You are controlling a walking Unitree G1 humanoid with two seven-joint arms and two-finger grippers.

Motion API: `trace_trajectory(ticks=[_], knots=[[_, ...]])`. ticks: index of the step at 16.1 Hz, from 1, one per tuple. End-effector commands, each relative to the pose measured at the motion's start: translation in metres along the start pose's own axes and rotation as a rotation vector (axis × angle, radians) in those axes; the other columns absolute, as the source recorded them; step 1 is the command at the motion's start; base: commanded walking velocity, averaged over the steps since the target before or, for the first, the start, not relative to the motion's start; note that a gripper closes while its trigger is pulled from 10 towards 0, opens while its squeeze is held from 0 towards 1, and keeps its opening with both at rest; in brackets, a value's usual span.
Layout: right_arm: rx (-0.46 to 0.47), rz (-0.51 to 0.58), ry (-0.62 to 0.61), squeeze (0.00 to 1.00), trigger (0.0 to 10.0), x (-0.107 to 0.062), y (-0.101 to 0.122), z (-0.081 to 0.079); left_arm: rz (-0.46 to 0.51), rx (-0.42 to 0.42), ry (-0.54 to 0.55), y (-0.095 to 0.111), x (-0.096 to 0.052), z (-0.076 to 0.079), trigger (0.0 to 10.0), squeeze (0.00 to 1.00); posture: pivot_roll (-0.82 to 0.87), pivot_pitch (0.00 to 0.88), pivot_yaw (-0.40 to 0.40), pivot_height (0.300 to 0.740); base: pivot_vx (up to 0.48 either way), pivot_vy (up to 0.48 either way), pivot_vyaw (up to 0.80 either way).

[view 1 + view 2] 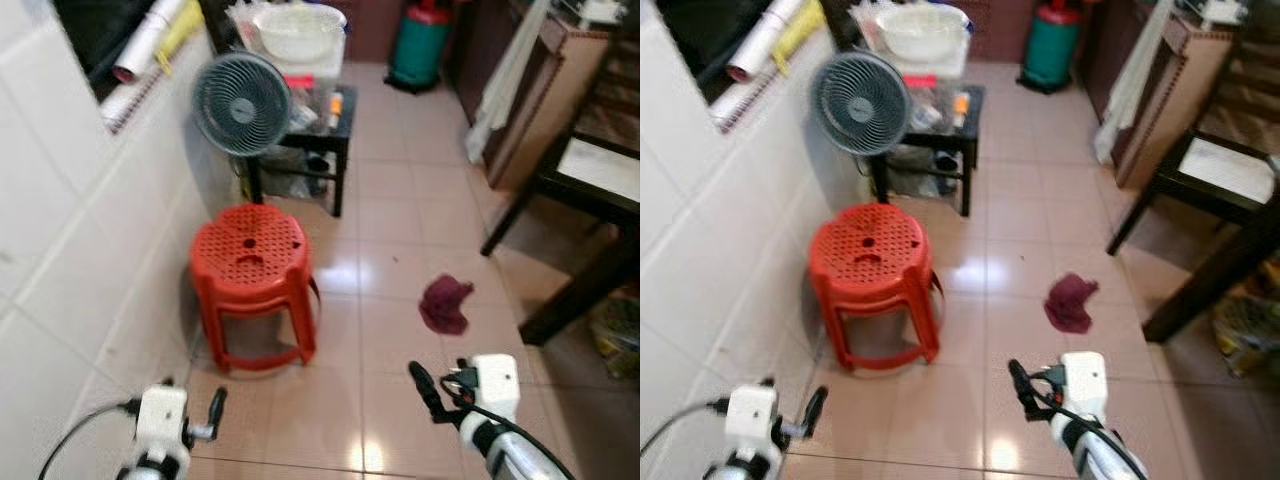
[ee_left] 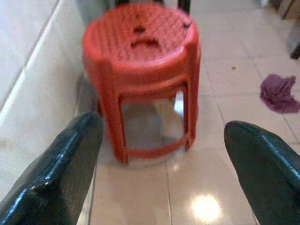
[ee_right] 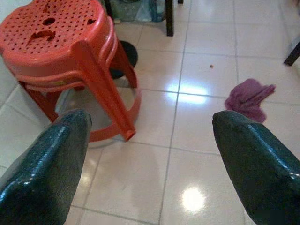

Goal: Setting the table

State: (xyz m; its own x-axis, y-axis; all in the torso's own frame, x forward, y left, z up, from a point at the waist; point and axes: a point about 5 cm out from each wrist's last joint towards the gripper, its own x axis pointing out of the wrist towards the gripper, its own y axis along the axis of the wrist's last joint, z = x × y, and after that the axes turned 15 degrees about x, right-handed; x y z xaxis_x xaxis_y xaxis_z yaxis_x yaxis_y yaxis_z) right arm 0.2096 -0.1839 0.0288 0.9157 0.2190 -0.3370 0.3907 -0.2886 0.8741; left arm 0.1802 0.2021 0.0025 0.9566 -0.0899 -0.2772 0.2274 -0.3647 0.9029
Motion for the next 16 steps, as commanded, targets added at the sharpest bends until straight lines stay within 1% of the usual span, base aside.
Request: trace_trajectory(ticks=[1, 2, 3, 4, 5, 6, 7, 8, 9, 10, 11, 12, 13, 14, 16], knots=[[-0.054, 0.006, -0.022, 0.0, 10.0, 0.001, 0.006, 0.0, 0.032, 0.012, 0.011, 0.007, 0.002, -0.009, 10.0, 0.0, -0.11, 0.131, -0.021, 0.74, 0.0, 0.0, 0.0], [-0.031, -0.002, -0.019, 0.0, 10.0, 0.004, 0.009, -0.002, 0.042, 0.019, 0.021, 0.01, 0.005, -0.011, 10.0, 0.0, -0.1, 0.127, -0.025, 0.74, 0.0, 0.0, 0.0], [0.001, 0.023, 0.025, 0.0, 10.0, 0.008, 0.02, -0.006, 0.062, 0.036, 0.037, 0.017, 0.009, -0.01, 10.0, 0.0, -0.08, 0.116, -0.019, 0.74, 0.0, 0.0, 0.0], [-0.019, 0.019, 0.073, 0.0, 10.0, 0.013, 0.02, -0.012, 0.095, 0.05, 0.045, 0.023, 0.013, -0.01, 10.0, 0.0, -0.07, 0.133, -0.006, 0.74, 0.0, 0.0, 0.0], [-0.063, 0.007, 0.063, 0.0, 10.0, 0.018, 0.018, -0.014, 0.115, 0.071, 0.075, 0.031, 0.015, -0.014, 10.0, 0.0, -0.07, 0.144, -0.013, 0.74, 0.0, 0.0, 0.0], [-0.022, 0.032, 0.068, 0.0, 10.0, 0.021, 0.023, -0.018, 0.118, 0.075, 0.083, 0.036, 0.018, -0.017, 10.0, 0.0, -0.07, 0.134, -0.013, 0.74, 0.0, 0.0, 0.0], [-0.019, 0.04, 0.066, 0.0, 10.0, 0.022, 0.025, -0.019, 0.131, 0.099, 0.082, 0.039, 0.02, -0.017, 10.0, 0.0, -0.07, 0.129, -0.011, 0.74, 0.0, 0.0, 0.0], [-0.014, 0.049, 0.06, 0.0, 10.0, 0.023, 0.025, -0.02, 0.142, 0.094, 0.102, 0.043, 0.022, -0.017, 10.0, 0.0, -0.08, 0.113, -0.003, 0.74, 0.0, 0.0, 0.0], [-0.076, 0.089, 0.055, 0.0, 10.0, 0.024, 0.028, -0.021, 0.159, 0.115, 0.149, 0.05, 0.026, -0.018, 10.0, 0.0, -0.08, 0.09, 0.007, 0.74, 0.0, 0.0, 0.0], [-0.124, 0.125, 0.056, 0.0, 10.0, 0.026, 0.032, -0.022, 0.178, 0.127, 0.173, 0.055, 0.03, -0.019, 10.0, 0.0, -0.08, 0.072, 0.003, 0.74, 0.0, 0.0, 0.0], [-0.109, 0.192, 0.049, 0.0, 10.0, 0.029, 0.043, -0.027, 0.221, 0.129, 0.197, 0.069, 0.038, -0.022, 10.0, 0.0, -0.08, 0.063, 0.001, 0.74, 0.0, 0.0, 0.0], [-0.075, 0.214, 0.049, 0.0, 10.0, 0.032, 0.047, -0.029, 0.233, 0.132, 0.203, 0.074, 0.042, -0.023, 10.0, 0.0, -0.08, 0.058, 0.001, 0.74, 0.0, 0.0, 0.0], [-0.116, 0.218, 0.068, 0.0, 10.0, 0.039, 0.05, -0.034, 0.249, 0.142, 0.229, 0.083, 0.05, -0.024, 10.0, 0.0, -0.09, 0.029, 0.004, 0.74, 0.0, 0.0, 0.0], [-0.139, 0.228, 0.077, 0.0, 10.0, 0.042, 0.053, -0.036, 0.25, 0.129, 0.243, 0.086, 0.054, -0.024, 10.0, 0.0, -0.08, 0.019, 0.001, 0.74, 0.0, 0.0, 0.0], [-0.144, 0.257, 0.081, 0.0, 10.0, 0.048, 0.06, -0.037, 0.267, 0.125, 0.268, 0.095, 0.063, -0.023, 10.0, 0.0, -0.09, 0.001, 0.004, 0.74, 0.0, 0.0, 0.0]])
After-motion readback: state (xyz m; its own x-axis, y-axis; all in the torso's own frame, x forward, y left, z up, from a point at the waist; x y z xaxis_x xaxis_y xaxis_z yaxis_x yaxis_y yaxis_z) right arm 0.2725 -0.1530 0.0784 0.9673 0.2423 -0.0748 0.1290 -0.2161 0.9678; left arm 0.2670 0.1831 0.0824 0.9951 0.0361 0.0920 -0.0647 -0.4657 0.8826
